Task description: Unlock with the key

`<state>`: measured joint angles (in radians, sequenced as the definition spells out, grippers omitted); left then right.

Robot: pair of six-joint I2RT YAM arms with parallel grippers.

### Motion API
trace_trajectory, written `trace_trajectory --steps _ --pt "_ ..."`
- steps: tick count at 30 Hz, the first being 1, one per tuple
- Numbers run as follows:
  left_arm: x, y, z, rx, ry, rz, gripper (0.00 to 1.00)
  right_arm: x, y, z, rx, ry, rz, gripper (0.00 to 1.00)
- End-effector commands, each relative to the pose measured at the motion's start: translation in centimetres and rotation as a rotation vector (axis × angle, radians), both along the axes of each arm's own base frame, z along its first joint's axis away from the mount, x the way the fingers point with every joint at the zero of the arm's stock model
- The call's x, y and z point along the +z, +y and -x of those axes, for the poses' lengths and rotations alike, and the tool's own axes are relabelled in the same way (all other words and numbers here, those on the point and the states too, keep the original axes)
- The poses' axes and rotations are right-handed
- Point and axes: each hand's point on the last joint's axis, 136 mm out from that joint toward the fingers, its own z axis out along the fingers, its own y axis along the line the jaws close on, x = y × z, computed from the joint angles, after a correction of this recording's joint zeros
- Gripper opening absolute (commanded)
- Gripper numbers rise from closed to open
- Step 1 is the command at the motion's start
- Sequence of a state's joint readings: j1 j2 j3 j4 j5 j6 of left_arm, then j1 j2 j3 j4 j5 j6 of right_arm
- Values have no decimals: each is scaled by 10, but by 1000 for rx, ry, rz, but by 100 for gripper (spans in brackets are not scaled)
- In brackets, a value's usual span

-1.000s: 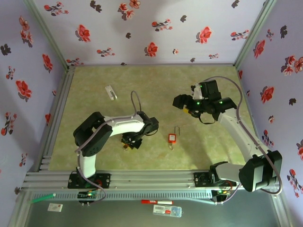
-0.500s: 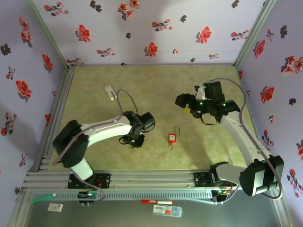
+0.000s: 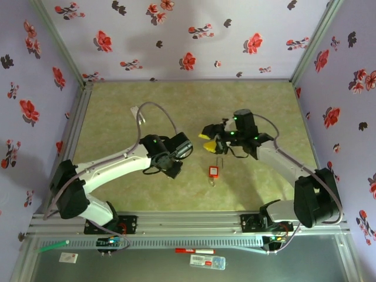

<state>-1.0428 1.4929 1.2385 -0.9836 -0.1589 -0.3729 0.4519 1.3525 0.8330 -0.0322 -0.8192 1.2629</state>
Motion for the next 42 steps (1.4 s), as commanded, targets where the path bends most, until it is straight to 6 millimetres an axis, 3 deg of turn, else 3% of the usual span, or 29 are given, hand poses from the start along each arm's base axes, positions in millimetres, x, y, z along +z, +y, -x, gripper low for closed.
trace_trajectory --steps 1,6,11,21,29,33,39,42 --pt "11 -1 -9 -70 -78 -70 0 15 27 7 31 36 -111 53" --pt "12 -7 -12 -100 -104 -94 0 8 41 17 55 61 -100 46" --pt "11 -9 -14 -107 -120 -108 0 -1 42 20 53 90 -92 34" --pt "13 -9 -17 -117 -144 -125 0 -10 49 30 85 120 -83 28" --pt "10 -11 -15 -143 -160 -153 0 -15 52 28 89 139 -77 1" --pt "2 -3 -9 -126 -162 -186 0 -14 44 20 68 141 -70 0" --pt "-17 19 1 -85 -147 -224 0 -16 12 5 16 152 -44 0" --pt "-22 22 5 -82 -142 -234 0 -16 9 5 23 155 -31 0"
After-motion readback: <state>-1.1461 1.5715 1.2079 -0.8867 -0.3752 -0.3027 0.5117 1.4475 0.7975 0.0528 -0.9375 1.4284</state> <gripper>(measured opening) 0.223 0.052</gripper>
